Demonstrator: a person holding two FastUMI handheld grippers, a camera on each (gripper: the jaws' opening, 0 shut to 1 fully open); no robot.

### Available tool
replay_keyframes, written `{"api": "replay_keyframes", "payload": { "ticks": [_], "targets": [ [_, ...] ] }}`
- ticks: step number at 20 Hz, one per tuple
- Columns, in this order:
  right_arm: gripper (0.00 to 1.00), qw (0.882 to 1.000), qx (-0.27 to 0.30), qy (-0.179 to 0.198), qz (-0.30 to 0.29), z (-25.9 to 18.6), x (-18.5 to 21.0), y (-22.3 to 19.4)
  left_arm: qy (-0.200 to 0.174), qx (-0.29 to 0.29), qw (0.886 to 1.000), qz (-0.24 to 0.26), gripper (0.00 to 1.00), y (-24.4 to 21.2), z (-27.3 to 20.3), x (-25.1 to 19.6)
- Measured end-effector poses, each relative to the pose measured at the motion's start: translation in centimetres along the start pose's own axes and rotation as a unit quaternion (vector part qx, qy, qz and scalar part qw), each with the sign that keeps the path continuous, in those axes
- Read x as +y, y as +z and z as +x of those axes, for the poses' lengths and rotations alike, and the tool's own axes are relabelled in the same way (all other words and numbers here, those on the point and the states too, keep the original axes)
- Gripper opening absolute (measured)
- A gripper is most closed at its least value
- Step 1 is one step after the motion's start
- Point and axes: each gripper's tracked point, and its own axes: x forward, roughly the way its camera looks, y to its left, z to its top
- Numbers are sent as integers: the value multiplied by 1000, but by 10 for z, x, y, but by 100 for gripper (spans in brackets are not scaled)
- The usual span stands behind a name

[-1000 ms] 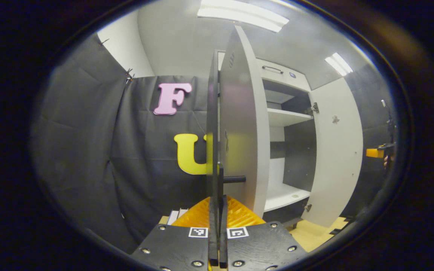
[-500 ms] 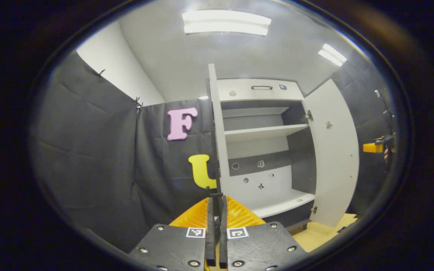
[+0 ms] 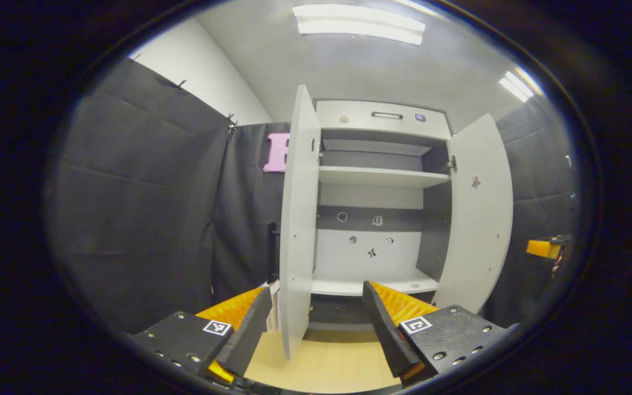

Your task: Open the right door of the double-door shoe cabinet with the right hand, and open the left door with the left hand.

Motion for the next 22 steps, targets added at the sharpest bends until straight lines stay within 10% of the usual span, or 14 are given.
{"api": "replay_keyframes", "payload": {
  "ticks": [12,22],
  "targets": [
    [98,999,-5,-25,19,4,15,-8,50,6,999,3,96,-9,-47,38],
    [98,997,2,-65,41,16,54,-31,12,-2,1000,-4,96,-22,-26,73]
  ]
}}
